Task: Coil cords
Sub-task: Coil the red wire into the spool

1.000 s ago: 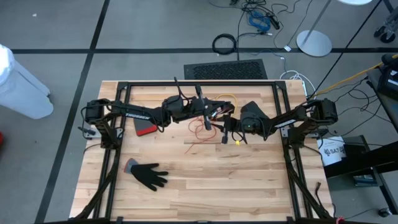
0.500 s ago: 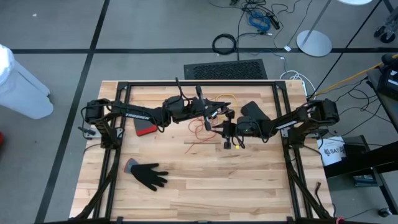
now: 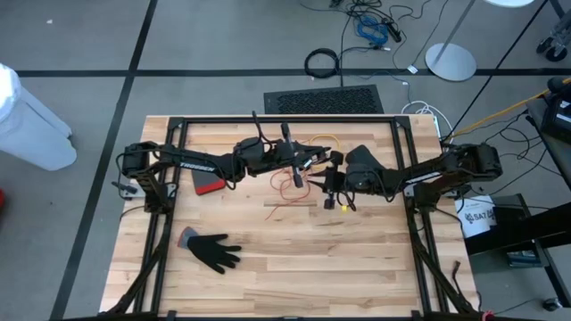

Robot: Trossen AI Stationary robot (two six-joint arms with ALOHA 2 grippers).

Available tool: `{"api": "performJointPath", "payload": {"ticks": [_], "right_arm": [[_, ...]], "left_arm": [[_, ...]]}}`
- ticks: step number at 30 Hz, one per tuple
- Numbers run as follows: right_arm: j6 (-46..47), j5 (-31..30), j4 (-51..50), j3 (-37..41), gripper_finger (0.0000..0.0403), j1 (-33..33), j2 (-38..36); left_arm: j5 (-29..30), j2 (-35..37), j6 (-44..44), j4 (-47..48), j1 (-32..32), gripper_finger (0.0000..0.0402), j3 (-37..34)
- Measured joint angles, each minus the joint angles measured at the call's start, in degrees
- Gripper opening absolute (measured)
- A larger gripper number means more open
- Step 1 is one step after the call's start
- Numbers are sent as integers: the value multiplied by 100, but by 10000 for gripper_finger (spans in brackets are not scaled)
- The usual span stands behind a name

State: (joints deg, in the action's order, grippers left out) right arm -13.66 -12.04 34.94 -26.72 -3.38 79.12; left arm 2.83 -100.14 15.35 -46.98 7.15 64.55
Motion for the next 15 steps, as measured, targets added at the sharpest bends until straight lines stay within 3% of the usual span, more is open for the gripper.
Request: {"api": "performJointPath", "payload": {"ticks": [8,15], "right_arm": [[80,41,271,0,109,-175,56],[180,708,502,0,107,-340,157]], "left_arm": [[-2,0,-1,0,1,0,0],[-2,0,-3,-1,-3,0,0]]}}
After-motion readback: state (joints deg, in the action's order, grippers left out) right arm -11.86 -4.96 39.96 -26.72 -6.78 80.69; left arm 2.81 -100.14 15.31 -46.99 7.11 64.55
